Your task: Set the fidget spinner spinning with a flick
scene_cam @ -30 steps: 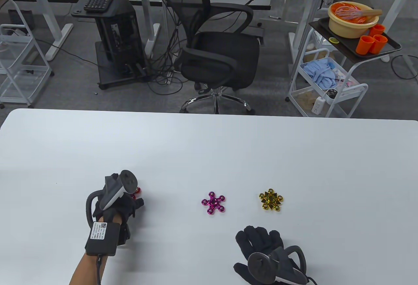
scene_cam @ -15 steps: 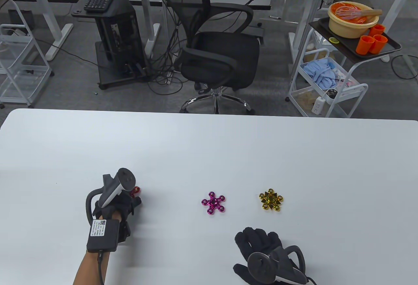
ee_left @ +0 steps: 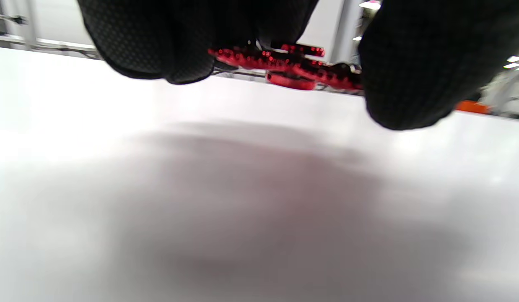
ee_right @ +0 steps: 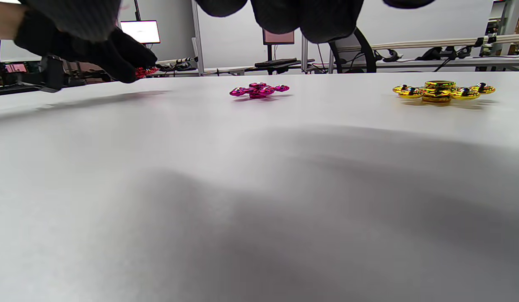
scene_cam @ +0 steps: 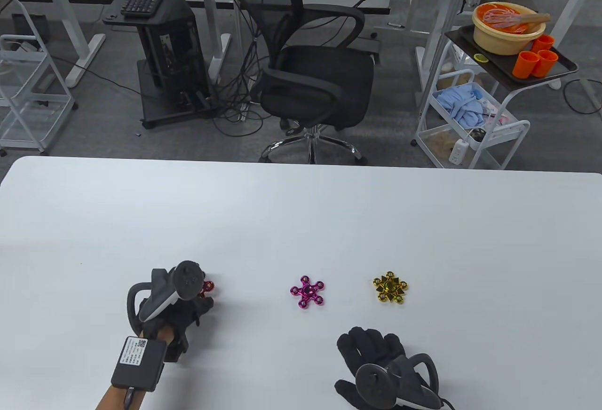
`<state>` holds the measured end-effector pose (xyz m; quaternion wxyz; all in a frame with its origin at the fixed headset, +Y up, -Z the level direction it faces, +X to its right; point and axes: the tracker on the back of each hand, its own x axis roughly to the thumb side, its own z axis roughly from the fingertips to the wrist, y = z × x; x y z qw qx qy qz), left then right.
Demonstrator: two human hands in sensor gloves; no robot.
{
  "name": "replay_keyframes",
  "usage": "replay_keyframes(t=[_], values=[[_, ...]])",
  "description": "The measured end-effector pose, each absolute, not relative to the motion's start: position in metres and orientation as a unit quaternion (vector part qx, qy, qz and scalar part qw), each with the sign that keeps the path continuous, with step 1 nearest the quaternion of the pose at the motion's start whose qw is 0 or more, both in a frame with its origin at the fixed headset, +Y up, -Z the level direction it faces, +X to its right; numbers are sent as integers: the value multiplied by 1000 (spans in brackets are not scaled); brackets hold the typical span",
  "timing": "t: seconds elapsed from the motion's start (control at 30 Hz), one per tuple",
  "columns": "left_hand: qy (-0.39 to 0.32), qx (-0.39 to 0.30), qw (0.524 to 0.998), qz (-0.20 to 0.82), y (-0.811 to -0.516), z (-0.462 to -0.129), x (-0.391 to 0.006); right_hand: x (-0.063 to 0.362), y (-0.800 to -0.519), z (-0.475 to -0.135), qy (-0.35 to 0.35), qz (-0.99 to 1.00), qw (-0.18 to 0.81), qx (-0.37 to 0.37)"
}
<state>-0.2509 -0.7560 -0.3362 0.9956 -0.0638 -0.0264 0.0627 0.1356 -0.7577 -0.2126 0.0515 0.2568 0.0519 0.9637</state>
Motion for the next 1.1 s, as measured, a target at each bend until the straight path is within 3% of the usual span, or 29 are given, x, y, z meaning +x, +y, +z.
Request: replay_keyframes(t=[0.17,0.3,0.6,1.1], values=[[-104,-83,987,91,-763,-290,-219,131,-753,-209,41,963,57,259],[-140,-97,983,65,-776,-273,-204,123,-747,-203,29,961,62,270],[-178,-108,977,48,-782,-265,-191,80,-739,-202,40,949,14,311],[-204,-152,967,14,-787,-262,-187,12,-749,-247,76,952,52,293]])
